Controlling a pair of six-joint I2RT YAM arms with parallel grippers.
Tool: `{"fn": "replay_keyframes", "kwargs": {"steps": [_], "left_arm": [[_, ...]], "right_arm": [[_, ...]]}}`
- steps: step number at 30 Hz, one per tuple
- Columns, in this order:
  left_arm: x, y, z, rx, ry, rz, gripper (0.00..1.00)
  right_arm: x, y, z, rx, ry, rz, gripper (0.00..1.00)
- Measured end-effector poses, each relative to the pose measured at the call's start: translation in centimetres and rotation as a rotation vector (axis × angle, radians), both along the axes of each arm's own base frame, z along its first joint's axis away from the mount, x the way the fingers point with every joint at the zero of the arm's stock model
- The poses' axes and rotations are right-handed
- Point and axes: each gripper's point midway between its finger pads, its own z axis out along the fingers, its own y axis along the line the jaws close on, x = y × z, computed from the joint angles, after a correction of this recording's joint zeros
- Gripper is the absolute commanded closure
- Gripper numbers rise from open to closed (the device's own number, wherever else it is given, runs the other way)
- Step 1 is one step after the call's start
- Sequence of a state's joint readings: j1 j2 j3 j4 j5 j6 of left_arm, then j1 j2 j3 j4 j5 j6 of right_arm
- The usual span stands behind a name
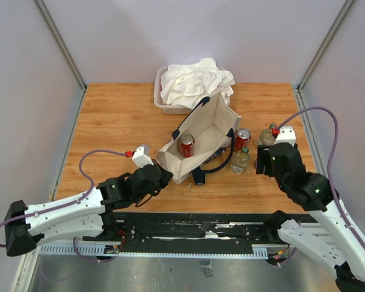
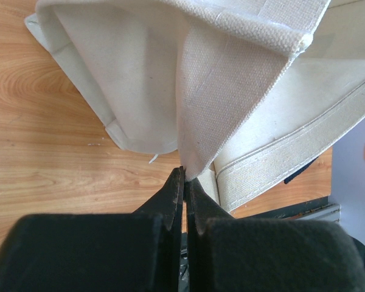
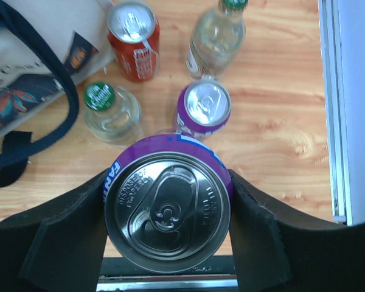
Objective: Take the beverage out of the canvas bag
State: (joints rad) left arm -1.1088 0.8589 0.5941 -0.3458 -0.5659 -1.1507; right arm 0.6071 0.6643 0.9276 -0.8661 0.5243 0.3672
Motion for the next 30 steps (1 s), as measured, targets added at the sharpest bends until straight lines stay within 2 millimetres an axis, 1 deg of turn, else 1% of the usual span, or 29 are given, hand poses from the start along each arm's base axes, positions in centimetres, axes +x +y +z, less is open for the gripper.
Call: {"fn": "replay_keyframes", "kwargs": {"steps": [7, 10, 13, 19, 24, 30], "left_arm": [[-0.1, 0.3, 0.2, -0.006, 0.000, 0.006, 0.98], [-0.1, 0.4, 0.1, -0.002, 0.001, 0.008, 0.97], [-0.1, 0.4, 0.1, 0.000, 0.003, 0.010, 0.97], [-0.1, 0.5, 0.0, 0.003, 0.003, 0.013, 0.97], [-0.1, 0.6, 0.0, 0.002, 0.004, 0.019, 0.96], [-0.1, 0.7, 0.1, -0.005, 0.004, 0.027, 0.96]], "right_arm": [[-1.6, -0.4, -7.5, 0.008, 0.135, -0.068, 0.99], [-1.7, -0.3, -9.5, 0.003, 0.181, -0.087, 0.99], [-1.1, 0.3, -10.6, 0.011, 0.196, -0.101, 0.99], [0.0, 1.7, -11.8, 0.048, 0.197, -0.092, 0.99], [0.4, 3.2, -11.8, 0.107, 0.196, -0.048, 0.99], [0.9, 4.5, -11.9, 0.146, 0.195, -0.013, 0.99]]}}
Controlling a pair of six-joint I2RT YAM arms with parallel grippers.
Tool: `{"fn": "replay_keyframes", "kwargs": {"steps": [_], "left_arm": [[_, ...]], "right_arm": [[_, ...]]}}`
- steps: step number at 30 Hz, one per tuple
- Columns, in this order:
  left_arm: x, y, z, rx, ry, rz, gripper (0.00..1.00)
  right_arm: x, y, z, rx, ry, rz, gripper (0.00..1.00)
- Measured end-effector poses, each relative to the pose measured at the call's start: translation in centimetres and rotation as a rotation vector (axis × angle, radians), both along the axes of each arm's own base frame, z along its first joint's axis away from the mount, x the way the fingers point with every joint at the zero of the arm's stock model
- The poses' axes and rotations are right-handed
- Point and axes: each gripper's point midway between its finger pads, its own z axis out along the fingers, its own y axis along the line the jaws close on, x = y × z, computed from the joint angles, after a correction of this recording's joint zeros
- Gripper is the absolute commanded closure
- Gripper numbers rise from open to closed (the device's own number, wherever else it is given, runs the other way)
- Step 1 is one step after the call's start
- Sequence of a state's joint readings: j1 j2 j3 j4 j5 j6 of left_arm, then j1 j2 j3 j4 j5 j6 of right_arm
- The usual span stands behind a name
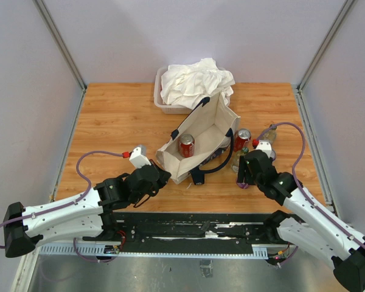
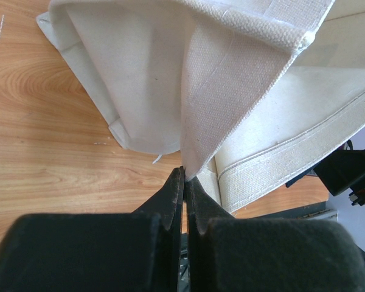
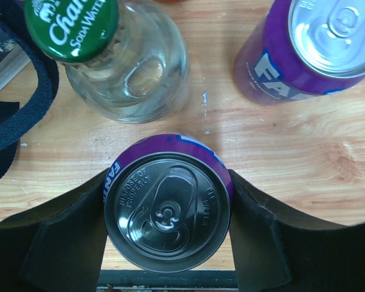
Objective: Take the beverage out of the canvas bag
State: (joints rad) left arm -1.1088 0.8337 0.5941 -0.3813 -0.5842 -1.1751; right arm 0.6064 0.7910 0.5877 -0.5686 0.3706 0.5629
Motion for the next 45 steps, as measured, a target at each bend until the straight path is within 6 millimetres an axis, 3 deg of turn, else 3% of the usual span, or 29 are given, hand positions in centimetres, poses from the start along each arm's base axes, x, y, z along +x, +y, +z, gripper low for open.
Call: {"fn": "replay_keyframes", "kwargs": {"steps": [15, 21, 26, 28, 30, 36, 39, 45], "left_arm": [[0.0, 0.4, 0.1, 0.002, -0.003, 0.010, 0.96], [0.0, 0.7, 0.0, 0.012, -0.005, 0.019, 0.96], [0.1, 1.1, 0.1, 0.016, -0.011, 0.028, 0.95], [0.1, 1.1, 0.2, 0.017, -0.012, 0.030, 0.95], [0.1, 1.2, 0.2, 0.018, -0.013, 0.031, 0.95], [0.3, 1.1, 0.0, 0.038, -0.016, 0.032, 0.94], [0.4, 1.1, -0.2, 0.056, -0.016, 0.030, 0.95], [0.4, 1.0, -0.5, 0.074, -0.014, 0.025, 0.95]], "right_arm": [[-0.6, 4.4, -2.0, -0.032, 0.077, 0.183, 0.99], [0.2, 6.5, -2.0, -0.067, 0.082, 0.250, 0.92], [1.1, 7.5, -1.7, -0.077, 0.067, 0.270, 0.74], [1.3, 7.7, -1.7, -0.080, 0.065, 0.277, 0.57], [1.4, 7.9, -1.7, -0.081, 0.063, 0.281, 0.31], [1.7, 8.1, -1.1, -0.072, 0.032, 0.294, 0.07], [1.8, 8.2, -0.3, -0.062, 0.006, 0.303, 0.03], [1.8, 8.6, 1.0, -0.057, -0.026, 0.333, 0.11]]}}
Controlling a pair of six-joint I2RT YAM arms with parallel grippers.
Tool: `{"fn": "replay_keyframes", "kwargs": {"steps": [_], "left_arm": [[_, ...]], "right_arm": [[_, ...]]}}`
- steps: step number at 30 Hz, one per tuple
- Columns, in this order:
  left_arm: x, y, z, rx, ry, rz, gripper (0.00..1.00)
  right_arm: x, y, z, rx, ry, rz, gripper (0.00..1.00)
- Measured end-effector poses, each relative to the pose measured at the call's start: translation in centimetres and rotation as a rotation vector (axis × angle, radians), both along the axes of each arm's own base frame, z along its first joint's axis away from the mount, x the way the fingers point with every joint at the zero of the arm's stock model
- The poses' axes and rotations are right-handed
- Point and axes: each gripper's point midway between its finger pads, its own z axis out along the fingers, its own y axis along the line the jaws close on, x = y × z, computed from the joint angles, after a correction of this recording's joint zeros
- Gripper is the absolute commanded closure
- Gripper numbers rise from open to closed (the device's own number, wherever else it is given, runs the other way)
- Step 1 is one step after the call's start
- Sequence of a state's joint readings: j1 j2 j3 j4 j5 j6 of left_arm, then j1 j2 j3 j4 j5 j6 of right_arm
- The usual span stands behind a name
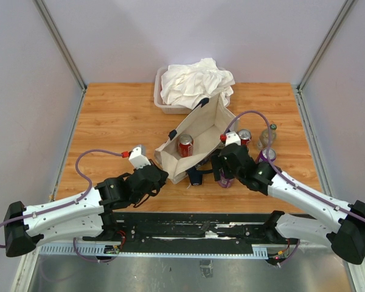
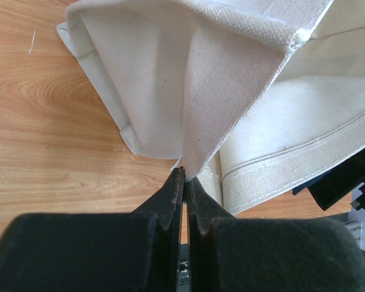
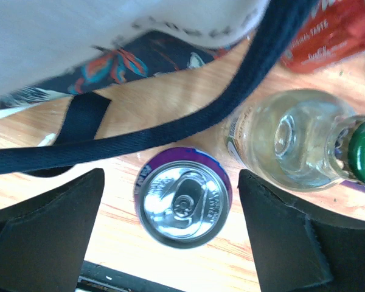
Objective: Take the beverage out of the canvas bag
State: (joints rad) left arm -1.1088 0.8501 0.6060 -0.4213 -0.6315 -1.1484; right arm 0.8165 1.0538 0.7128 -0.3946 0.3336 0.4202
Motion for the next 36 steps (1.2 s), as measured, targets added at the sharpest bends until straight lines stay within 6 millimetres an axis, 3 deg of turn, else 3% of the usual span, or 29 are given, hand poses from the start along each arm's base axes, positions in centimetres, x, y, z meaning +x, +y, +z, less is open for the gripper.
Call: {"fn": "replay_keyframes", "kwargs": {"steps": [3, 6, 7, 8, 11, 15, 19, 23, 27, 36], "left_arm": [[0.0, 0.0, 0.0, 0.000, 0.000, 0.001, 0.95], [0.0, 0.0, 0.0, 0.000, -0.001, 0.001, 0.95], [0.0, 0.0, 0.0, 0.000, -0.001, 0.001, 0.95], [0.0, 0.0, 0.0, 0.000, -0.001, 0.001, 0.95], [0.0, 0.0, 0.0, 0.000, -0.001, 0.001, 0.94], [0.0, 0.0, -0.1, 0.002, 0.000, 0.000, 0.95], [0.1, -0.2, -0.5, 0.017, 0.005, -0.001, 0.93], [0.2, -0.2, -0.6, 0.029, 0.000, -0.004, 0.73], [0.5, -0.2, -0.2, 0.038, -0.024, -0.002, 0.66], [1.4, -0.7, 0.7, 0.039, -0.069, 0.007, 0.62]], "right_arm": [[0.0, 1.1, 2.4, 0.015, -0.032, 0.040, 0.21], [0.7, 2.4, 6.8, 0.058, -0.102, 0.070, 0.27], [1.2, 3.0, 9.6, 0.085, -0.147, 0.080, 0.27], [1.2, 3.2, 9.9, 0.090, -0.153, 0.087, 0.27], [1.7, 4.6, 14.6, 0.123, -0.222, 0.125, 0.22], [2.9, 6.6, 17.5, 0.126, -0.260, 0.167, 0.16], [4.3, 9.1, 16.1, 0.073, -0.215, 0.221, 0.07], [5.2, 10.9, 11.7, -0.011, -0.123, 0.262, 0.04], [5.7, 11.8, 8.7, -0.069, -0.067, 0.280, 0.03], [8.9, 13.8, 6.7, -0.046, -0.042, 0.276, 0.02]]}}
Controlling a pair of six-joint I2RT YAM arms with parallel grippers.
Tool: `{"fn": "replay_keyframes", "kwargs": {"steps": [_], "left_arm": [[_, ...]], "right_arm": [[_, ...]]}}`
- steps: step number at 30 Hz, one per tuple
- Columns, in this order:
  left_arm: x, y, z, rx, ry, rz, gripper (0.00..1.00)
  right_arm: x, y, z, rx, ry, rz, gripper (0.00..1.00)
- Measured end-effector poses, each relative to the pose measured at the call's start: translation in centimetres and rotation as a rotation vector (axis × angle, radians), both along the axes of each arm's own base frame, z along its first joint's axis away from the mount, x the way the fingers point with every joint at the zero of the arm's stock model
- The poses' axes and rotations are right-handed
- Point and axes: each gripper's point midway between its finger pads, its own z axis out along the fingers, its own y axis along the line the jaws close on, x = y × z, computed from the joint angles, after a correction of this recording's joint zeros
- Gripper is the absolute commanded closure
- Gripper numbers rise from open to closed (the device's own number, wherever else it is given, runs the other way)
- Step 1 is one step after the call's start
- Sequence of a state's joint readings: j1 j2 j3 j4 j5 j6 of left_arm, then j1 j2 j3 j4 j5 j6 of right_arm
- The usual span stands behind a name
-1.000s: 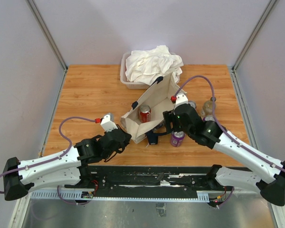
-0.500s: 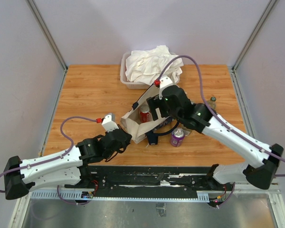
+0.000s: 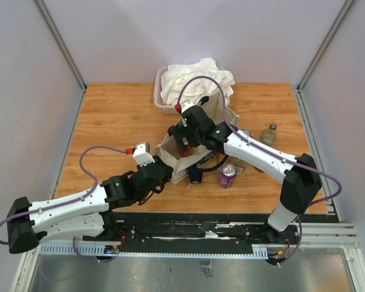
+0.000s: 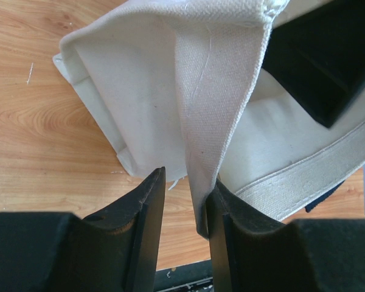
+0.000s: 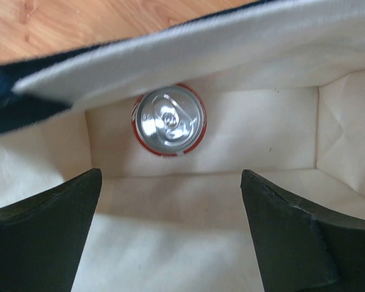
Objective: Take the beverage out of the canvas bag
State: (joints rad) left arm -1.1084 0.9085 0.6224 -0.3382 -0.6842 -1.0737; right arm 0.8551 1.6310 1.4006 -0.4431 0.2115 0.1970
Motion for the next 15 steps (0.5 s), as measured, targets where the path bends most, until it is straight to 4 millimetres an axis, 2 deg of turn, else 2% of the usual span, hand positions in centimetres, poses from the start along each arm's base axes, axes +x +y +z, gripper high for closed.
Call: {"fn": "replay_keyframes", "kwargs": {"steps": [4, 8, 11, 15], "left_arm": [[0.3, -0.4, -0.5, 0.022, -0.003, -0.005, 0.61], [0.5, -0.7, -0.8, 0.040, -0.007, -0.008, 0.65], [0.9, -0.8, -0.9, 0.044, -0.011, -0.005, 0.73], [1.5, -0.9, -0.9, 0.036, -0.015, 0.003, 0.90]], "right_arm": [[1.7, 0.7, -1.3, 0.003, 0.017, -0.011, 0.02], [2.3, 1.1, -3.2, -0.011, 0.055, -0.005, 0.02], [2.5, 1.2, -4.6, -0.022, 0.085, -0.002, 0.03], [2.6, 1.3, -5.8, -0.030, 0.107, 0.002, 0.03]]}}
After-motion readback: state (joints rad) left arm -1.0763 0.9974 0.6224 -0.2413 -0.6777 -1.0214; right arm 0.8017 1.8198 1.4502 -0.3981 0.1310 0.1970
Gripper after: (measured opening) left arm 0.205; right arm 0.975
